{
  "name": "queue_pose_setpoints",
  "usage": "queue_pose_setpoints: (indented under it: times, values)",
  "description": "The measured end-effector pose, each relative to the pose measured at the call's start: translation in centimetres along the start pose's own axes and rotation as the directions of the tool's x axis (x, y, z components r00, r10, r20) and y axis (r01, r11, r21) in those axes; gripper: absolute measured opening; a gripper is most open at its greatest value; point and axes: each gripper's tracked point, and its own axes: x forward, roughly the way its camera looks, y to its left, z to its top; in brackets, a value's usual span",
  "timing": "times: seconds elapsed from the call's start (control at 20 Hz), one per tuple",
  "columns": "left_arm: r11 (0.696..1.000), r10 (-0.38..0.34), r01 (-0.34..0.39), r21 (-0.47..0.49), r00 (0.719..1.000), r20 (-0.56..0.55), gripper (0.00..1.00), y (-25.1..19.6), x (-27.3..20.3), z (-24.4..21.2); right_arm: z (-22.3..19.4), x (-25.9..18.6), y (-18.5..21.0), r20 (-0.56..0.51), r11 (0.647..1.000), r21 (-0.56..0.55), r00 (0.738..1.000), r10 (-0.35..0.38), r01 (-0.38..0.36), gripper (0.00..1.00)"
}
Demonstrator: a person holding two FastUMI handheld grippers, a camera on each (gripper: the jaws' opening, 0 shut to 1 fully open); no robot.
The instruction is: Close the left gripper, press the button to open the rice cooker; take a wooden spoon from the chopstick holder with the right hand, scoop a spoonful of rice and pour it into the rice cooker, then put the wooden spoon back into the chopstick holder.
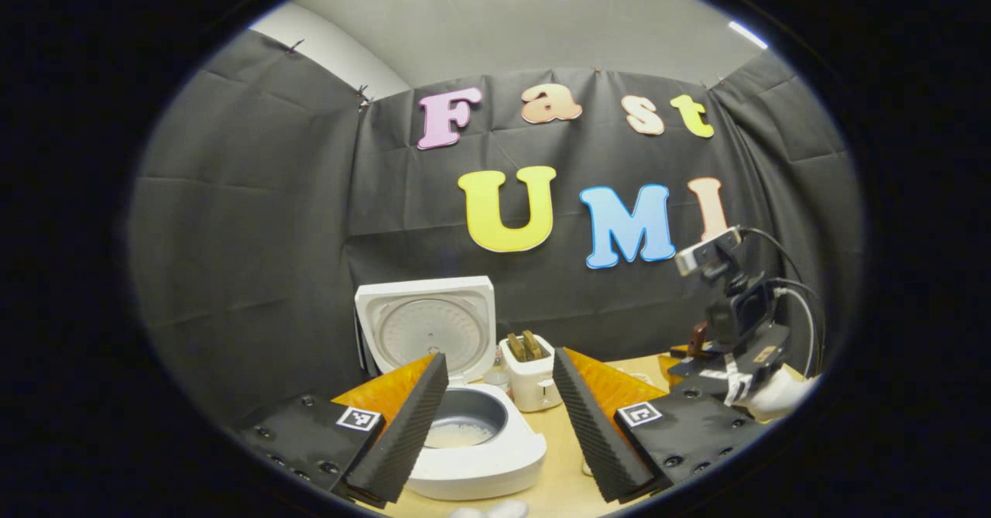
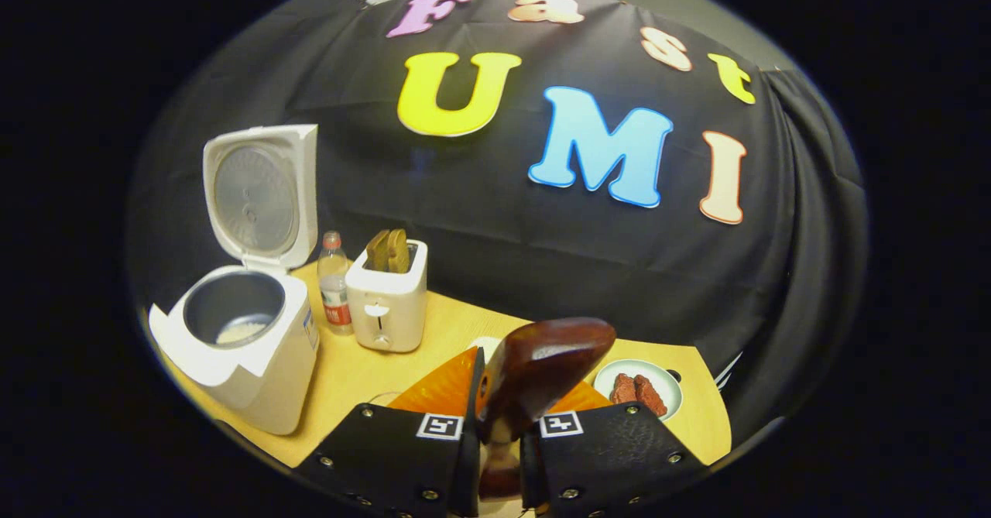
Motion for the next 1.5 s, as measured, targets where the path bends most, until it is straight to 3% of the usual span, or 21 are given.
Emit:
queue_pose_setpoints:
  times: [0.2, 0.25, 0.5, 0.65, 0.7, 0.8, 0.9, 1.15, 1.5]
  values:
    - [1.000, 0.009, -0.009, 0.012, 1.000, -0.001, 0.92, 0.3, -0.5, -0.4, -3.5, 1.3, 1.5, -0.047, 0.989, -0.144, 0.999, -0.004, -0.003, 0.22]
    - [1.000, 0.009, -0.008, 0.012, 1.000, -0.003, 0.92, 0.4, -0.6, -0.5, -4.1, 1.7, 1.9, -0.062, 0.986, -0.165, 0.998, -0.001, -0.010, 0.17]
    - [1.000, 0.013, -0.013, 0.022, 1.000, -0.019, 0.94, 0.6, -0.9, -1.3, -7.4, 2.9, 3.2, -0.131, 0.975, -0.222, 0.991, -0.009, -0.020, 0.17]
    - [0.999, 0.021, -0.020, 0.029, 1.000, -0.023, 0.98, 1.1, -0.8, -1.6, -8.7, 2.9, 3.8, -0.166, 0.977, -0.207, 0.986, 0.009, -0.044, 0.18]
    - [0.999, 0.026, -0.025, 0.030, 0.999, -0.023, 0.92, 1.3, -0.8, -1.6, -8.8, 2.8, 4.1, -0.172, 0.980, -0.190, 0.985, 0.017, -0.051, 0.18]
    - [0.999, 0.030, -0.030, 0.022, 0.999, -0.025, 0.98, 1.5, -0.8, -1.7, -9.0, 2.9, 4.6, -0.191, 0.986, -0.155, 0.981, 0.031, -0.061, 0.22]
    - [0.999, 0.032, -0.031, 0.020, 0.999, -0.034, 0.92, 1.7, -0.8, -2.0, -9.2, 2.9, 5.0, -0.200, 0.990, -0.129, 0.979, 0.035, -0.062, 0.22]
    - [0.999, 0.035, -0.034, 0.026, 0.999, -0.037, 0.92, 2.2, -1.0, -2.1, -10.0, 2.9, 7.0, -0.230, 0.994, -0.063, 0.970, 0.072, -0.088, 0.22]
    - [0.998, 0.050, -0.049, 0.032, 0.998, -0.045, 0.95, 3.5, -1.2, -2.1, -9.6, 3.0, 9.7, -0.251, 0.983, 0.138, 0.956, 0.153, -0.121, 0.22]
